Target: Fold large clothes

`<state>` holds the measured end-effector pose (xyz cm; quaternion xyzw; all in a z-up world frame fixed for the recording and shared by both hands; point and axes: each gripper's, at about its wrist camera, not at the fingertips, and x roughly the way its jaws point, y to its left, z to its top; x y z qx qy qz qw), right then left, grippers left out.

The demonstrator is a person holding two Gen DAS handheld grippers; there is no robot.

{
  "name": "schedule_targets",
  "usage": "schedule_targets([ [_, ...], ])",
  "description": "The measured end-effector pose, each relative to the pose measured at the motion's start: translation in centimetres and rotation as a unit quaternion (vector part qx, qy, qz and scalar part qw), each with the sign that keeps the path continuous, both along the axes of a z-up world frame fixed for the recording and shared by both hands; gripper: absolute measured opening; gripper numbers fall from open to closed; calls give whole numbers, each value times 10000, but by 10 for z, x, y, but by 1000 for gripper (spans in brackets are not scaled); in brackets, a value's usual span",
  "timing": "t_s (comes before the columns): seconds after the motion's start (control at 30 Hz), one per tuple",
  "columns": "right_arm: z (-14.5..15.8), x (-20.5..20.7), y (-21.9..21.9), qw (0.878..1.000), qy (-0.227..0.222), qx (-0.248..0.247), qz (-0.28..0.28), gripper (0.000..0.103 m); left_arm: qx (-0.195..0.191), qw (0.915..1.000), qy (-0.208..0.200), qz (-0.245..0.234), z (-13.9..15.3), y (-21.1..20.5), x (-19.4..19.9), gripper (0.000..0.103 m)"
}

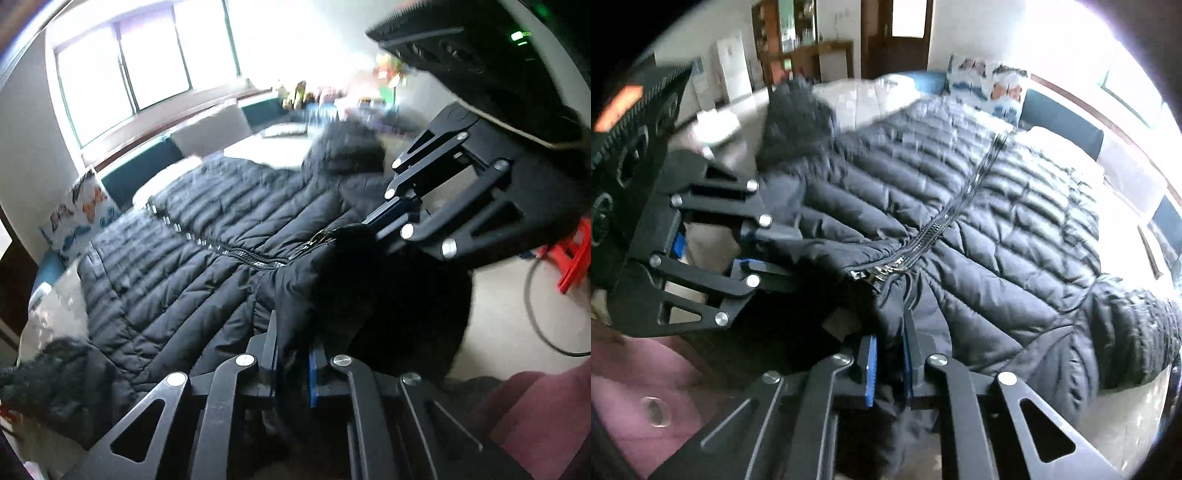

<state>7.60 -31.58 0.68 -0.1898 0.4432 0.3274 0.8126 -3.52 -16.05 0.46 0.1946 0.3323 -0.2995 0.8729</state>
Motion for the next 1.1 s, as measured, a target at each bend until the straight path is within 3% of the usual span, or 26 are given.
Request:
schedule_targets([
  [0.1, 10, -9, 0, 9999, -19, 46, 143, 11, -57, 9997, 128, -202, -3, 5, -6, 10],
  [0.23, -41, -5, 9, 9974, 633, -242, 259, 10, 150, 9970, 721, -248, -47, 3, 0, 10],
  [0.33, -68, -4, 12, 9957, 818, -343, 249, 11, 95, 9956, 897, -245, -54, 8, 4, 10],
  [0.43, -50, 4, 6, 9919, 1223, -172, 279, 14, 10, 9940, 1050, -296, -41, 16, 6, 12],
  [0.57, -18, 3, -3, 9922, 1192, -152, 343, 17, -243, 9907, 1293, -356, -8, 40, 4, 14],
  [0.63, 1, 3, -10, 9935, 1076, 25, 364, 27, -427, 9906, 1251, -344, 15, 53, 3, 14],
  [0.73, 17, 9, -15, 9970, 735, 178, 181, 51, -674, 9922, 1029, -185, 46, 59, 13, 17],
  [0.8, 19, 22, -17, 9967, 679, 437, -32, 51, -878, 9926, 815, 177, 56, 68, 33, 33],
  [0.83, 18, 30, -18, 9957, 696, 595, -170, 51, -868, 9928, 716, 417, 57, 70, 43, 50],
  [0.87, 15, 38, -17, 9957, 594, 621, -352, 51, -841, 9920, 595, 736, 53, 73, 54, 54],
  [0.93, 5, 47, -12, 9965, 413, 452, -570, 51, -846, 9886, 737, 1008, 38, 79, 71, 54],
  [1.0, -14, 53, -6, 9967, 521, 314, -544, 51, -754, 9817, 1054, 1394, 13, 87, 83, 54],
  [1.1, -53, 47, 0, 9943, 948, 101, -483, 53, -698, 9765, 1354, 1524, -21, 98, 79, 54],
])
